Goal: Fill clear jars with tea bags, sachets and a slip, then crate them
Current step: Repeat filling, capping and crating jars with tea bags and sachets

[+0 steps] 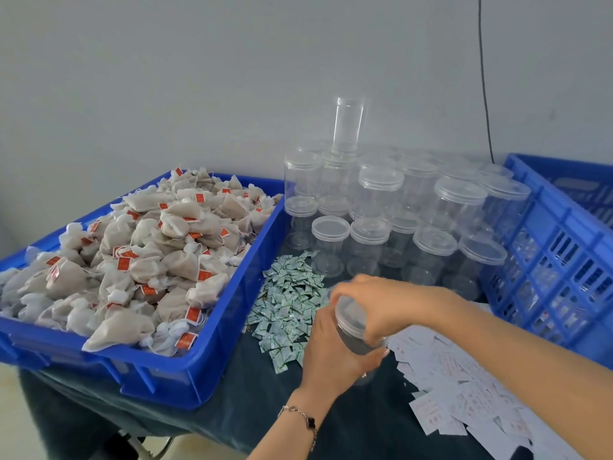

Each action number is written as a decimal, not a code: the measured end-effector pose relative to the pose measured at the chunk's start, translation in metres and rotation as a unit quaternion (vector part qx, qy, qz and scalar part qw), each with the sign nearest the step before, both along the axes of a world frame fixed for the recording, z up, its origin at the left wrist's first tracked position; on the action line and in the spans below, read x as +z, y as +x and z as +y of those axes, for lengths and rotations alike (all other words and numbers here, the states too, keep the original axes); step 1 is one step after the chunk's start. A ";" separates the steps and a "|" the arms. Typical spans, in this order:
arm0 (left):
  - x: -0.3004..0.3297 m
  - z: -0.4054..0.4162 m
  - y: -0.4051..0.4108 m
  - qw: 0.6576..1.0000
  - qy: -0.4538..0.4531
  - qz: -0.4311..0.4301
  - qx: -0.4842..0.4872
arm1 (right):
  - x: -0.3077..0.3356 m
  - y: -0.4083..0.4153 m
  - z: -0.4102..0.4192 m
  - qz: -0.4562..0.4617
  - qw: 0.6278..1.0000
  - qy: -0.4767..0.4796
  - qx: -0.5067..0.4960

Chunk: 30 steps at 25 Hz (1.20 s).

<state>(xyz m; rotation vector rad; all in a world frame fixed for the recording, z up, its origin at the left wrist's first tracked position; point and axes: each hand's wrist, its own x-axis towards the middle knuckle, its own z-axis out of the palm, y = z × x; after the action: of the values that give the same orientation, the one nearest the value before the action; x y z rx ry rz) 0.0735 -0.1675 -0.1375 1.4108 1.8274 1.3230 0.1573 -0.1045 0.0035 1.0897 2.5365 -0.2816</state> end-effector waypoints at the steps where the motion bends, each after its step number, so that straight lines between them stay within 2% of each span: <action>1: 0.000 0.000 0.000 1.000 -0.003 -0.001 0.003 | 0.005 0.002 0.002 0.012 0.999 -0.042 0.022; 2: 0.000 0.000 0.000 1.000 -0.006 0.001 0.004 | 0.009 0.002 0.002 0.032 0.998 -0.050 0.025; 4: 0.001 -0.001 0.001 1.000 -0.009 0.003 0.002 | 0.009 0.000 0.001 0.069 0.997 0.028 0.009; 6: 0.000 -0.001 0.002 1.000 -0.004 -0.002 -0.001 | -0.002 -0.003 -0.001 0.033 0.990 0.140 -0.011; 8: 0.000 -0.001 0.002 1.000 0.000 -0.010 -0.004 | -0.010 -0.007 -0.003 -0.010 0.983 0.180 -0.040; 10: 0.001 -0.003 0.001 1.000 -0.003 -0.005 -0.004 | -0.006 -0.008 -0.004 -0.009 0.990 0.131 -0.042; 12: 0.000 -0.005 0.001 1.000 -0.010 -0.001 0.001 | 0.003 -0.005 -0.001 -0.002 1.000 0.023 -0.005; 14: -0.002 -0.006 0.000 1.000 -0.008 -0.003 0.008 | 0.013 -0.003 0.002 0.017 0.999 -0.036 0.037; 17: -0.003 -0.005 0.001 1.000 -0.001 0.011 0.008 | 0.032 0.000 0.017 0.134 0.990 0.011 0.033; 21: 0.000 -0.005 0.002 1.000 0.012 0.003 0.001 | 0.025 0.026 0.045 0.191 0.969 0.099 -0.119; 23: 0.003 -0.006 0.001 1.000 0.015 -0.019 -0.007 | 0.002 0.041 0.054 0.229 0.945 0.060 -0.223; 25: 0.011 -0.005 -0.004 0.999 0.029 -0.034 0.014 | -0.018 0.048 0.059 0.182 0.946 0.022 -0.269; 27: 0.018 -0.006 -0.016 0.995 0.066 -0.036 0.059 | -0.025 0.035 0.061 0.147 0.960 0.040 -0.233; 30: 0.021 -0.011 -0.042 0.985 0.090 -0.055 0.140 | -0.013 -0.014 0.044 0.231 0.962 0.070 -0.129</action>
<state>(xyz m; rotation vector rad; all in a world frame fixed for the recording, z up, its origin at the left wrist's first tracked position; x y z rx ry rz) 0.0312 -0.1783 -0.1170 1.1690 1.9236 1.7084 0.1436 -0.0602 -0.0093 1.5705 2.8459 -0.4786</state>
